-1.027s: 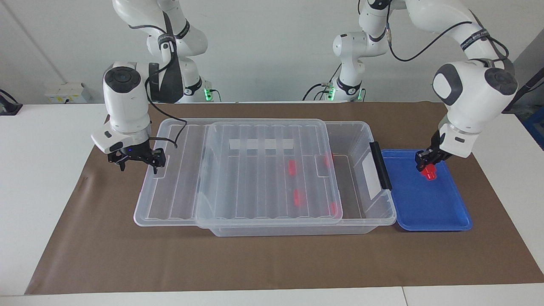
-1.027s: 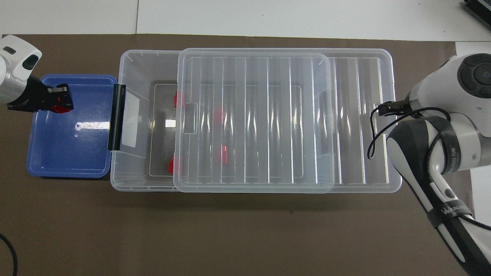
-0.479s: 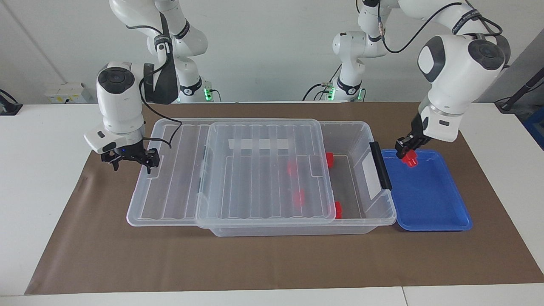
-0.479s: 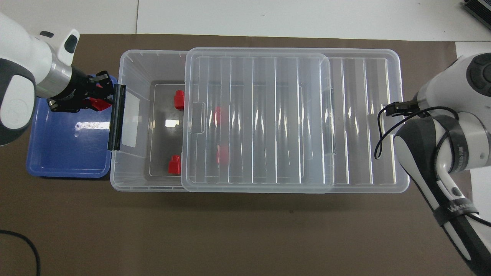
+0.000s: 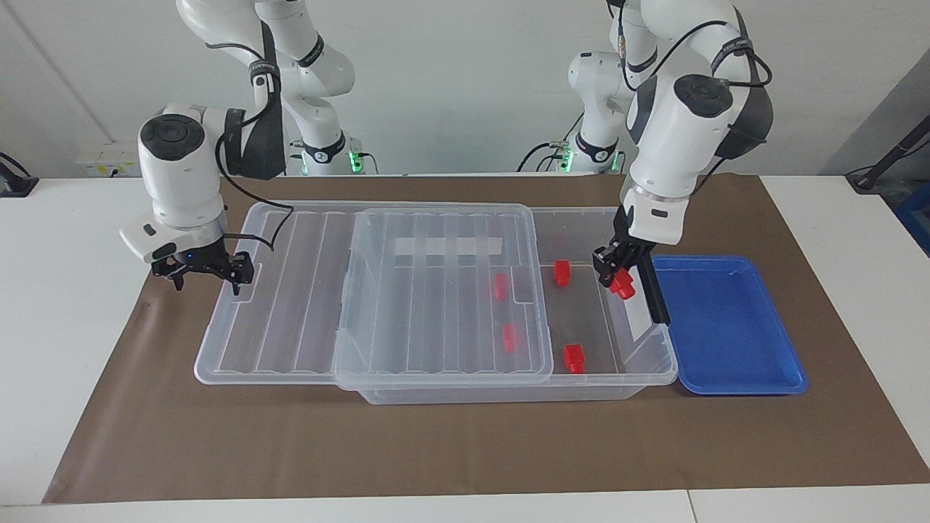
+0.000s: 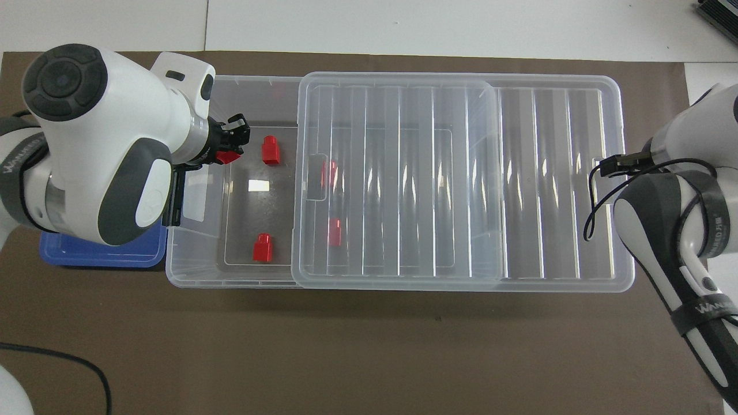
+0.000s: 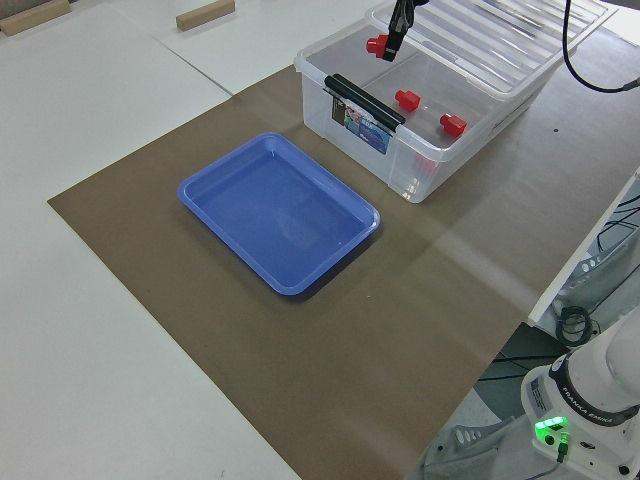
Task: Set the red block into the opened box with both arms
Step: 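Carry the red block over the opened box with the left gripper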
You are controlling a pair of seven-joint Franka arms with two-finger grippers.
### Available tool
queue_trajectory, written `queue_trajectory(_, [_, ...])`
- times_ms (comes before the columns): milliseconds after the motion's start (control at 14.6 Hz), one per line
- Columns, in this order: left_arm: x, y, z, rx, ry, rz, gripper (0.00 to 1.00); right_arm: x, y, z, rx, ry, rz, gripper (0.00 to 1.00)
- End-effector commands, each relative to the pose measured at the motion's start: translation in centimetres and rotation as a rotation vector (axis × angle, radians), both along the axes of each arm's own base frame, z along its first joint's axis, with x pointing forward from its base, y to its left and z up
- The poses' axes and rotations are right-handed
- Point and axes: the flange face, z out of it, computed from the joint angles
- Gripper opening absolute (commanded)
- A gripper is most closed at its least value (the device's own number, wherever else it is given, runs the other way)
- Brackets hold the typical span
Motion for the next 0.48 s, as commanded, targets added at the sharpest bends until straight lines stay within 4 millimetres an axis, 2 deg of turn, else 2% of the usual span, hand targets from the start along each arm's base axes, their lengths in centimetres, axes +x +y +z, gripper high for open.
queue_trajectory(0, [-0.4,0.1,-1.8,0.027,-0.028,-0.044,0.0,-0.3,-0.5,0.4,-0.036,0.024,0.012,1.0])
queue_trajectory(274, [-0.5,0.7,-4.4,0.059,-0.028,-0.156,0.0,-0.2,0.2,2.3,-0.013,0.016,-0.009,1.0])
queue_trajectory(411, [-0.2,-0.2,-7.8,0.084,-0.023,-0.208,0.0,-0.8,0.6,4.3,0.035,-0.014,-0.026,1.0])
